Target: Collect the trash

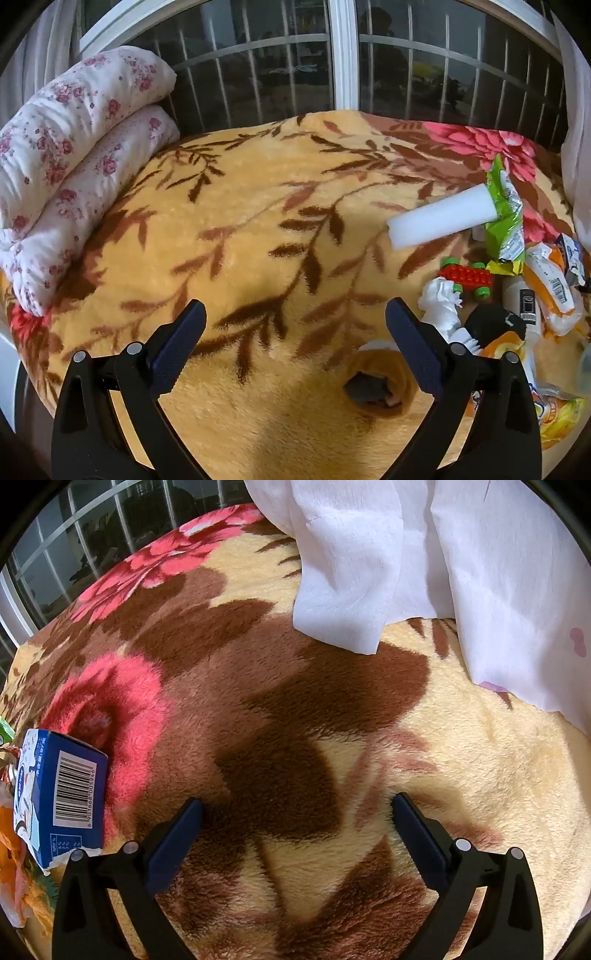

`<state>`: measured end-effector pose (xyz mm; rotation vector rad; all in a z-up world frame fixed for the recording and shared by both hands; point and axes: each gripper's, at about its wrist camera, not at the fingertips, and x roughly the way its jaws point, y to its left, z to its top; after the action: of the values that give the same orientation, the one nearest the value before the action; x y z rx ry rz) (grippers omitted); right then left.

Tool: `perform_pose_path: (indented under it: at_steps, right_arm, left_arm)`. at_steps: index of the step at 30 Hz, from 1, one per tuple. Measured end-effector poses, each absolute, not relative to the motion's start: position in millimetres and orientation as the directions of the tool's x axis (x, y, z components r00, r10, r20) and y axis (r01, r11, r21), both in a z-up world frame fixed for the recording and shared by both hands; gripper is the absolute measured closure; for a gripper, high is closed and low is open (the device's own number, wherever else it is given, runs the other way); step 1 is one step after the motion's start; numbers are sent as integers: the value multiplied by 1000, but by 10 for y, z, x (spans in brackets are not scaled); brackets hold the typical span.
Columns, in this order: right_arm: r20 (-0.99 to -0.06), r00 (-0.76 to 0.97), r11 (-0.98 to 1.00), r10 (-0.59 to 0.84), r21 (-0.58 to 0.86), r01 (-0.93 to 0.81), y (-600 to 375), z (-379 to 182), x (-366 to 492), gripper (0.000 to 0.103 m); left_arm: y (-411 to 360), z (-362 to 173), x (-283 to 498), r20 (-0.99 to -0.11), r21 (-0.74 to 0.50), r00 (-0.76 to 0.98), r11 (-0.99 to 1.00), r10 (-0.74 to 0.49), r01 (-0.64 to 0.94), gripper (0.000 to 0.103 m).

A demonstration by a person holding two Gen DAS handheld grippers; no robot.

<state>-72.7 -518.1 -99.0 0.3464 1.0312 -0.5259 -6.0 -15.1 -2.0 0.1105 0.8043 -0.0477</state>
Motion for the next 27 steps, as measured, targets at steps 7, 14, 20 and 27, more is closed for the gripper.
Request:
perform_pose_path:
  at_steps: [7, 14, 20, 27]
  right_arm:
    - [-878, 408, 825, -249, 28, 565, -5181, -990, -727, 4]
    - [-878, 408, 825, -249, 28, 565, -5181, -990, -727, 4]
    - [-878, 408, 825, -249, 29, 565, -5181, -991, -730, 4]
    - [-879, 406, 825, -252, 24, 565, -5178, -990, -725, 4]
  left_arm:
    - [-171, -79, -30, -727, 60, 687, 995, -9, 76, 8]
    - [-202, -95, -5, -716, 75, 698, 994, -3, 81, 8]
    - [-238, -113, 9, -717, 88, 697, 993, 11, 75, 8]
    - [-254, -162, 34, -716, 112, 697, 990, 22, 84, 8]
